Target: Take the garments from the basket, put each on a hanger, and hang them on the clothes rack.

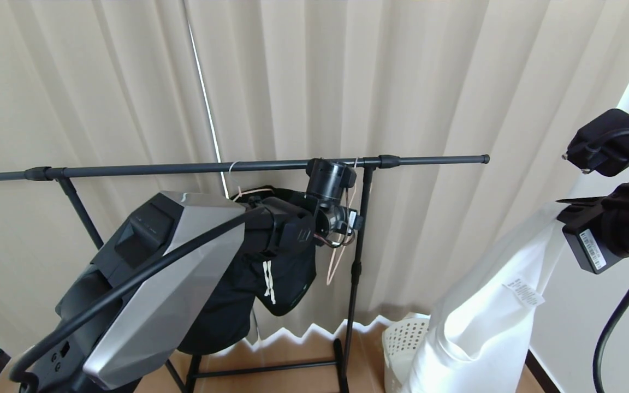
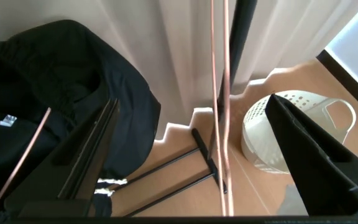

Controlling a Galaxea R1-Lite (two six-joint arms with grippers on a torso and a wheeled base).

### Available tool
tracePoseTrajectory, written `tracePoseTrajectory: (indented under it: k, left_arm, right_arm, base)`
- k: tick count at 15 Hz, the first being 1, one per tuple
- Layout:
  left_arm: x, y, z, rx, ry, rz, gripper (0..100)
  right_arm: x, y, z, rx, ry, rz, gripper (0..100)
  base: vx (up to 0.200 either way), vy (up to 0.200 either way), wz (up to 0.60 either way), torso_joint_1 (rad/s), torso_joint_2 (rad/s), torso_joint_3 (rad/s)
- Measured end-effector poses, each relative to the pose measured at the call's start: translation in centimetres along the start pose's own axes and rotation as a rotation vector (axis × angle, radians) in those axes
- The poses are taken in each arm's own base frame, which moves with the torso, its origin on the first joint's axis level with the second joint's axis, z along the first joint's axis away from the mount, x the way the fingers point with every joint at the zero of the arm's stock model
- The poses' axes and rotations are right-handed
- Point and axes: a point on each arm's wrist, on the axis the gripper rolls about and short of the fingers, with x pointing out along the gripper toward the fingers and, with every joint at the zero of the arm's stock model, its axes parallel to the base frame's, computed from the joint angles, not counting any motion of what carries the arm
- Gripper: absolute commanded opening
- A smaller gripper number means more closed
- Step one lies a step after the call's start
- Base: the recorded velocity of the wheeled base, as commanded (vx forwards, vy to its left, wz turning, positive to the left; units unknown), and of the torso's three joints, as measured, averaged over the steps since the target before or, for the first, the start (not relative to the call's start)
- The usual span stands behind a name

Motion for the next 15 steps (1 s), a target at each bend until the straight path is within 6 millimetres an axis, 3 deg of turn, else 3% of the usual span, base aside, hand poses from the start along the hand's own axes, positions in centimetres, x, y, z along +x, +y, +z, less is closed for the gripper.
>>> tracePoseTrajectory:
  k: [5,10,15]
  left_arm:
    - [0.1,-0.5,-0.9,0.013,0.023,0.007,100]
    - [0.1,-0.6,-0.9,0.014,0.024,0.034,100]
    - [0.4,0.3,-1.0,0.010,0.028,0.048,100]
  right_arm:
    - [0.1,0.1,0.0,-0.002,0.004,0.001,0]
    - [0.1,0.2,-0.1,-0.004,0.007,0.003,0]
    - [0.1,0.1,-0.2,-0.004,0.007,0.002,0]
  base:
    - [0.000,0.000,0.00,0.000,0.00,0.000]
    - [0.000,-0.200,0.00,0.005,0.00,0.005]
    - [0.000,0.000,0.00,0.000,0.00,0.000]
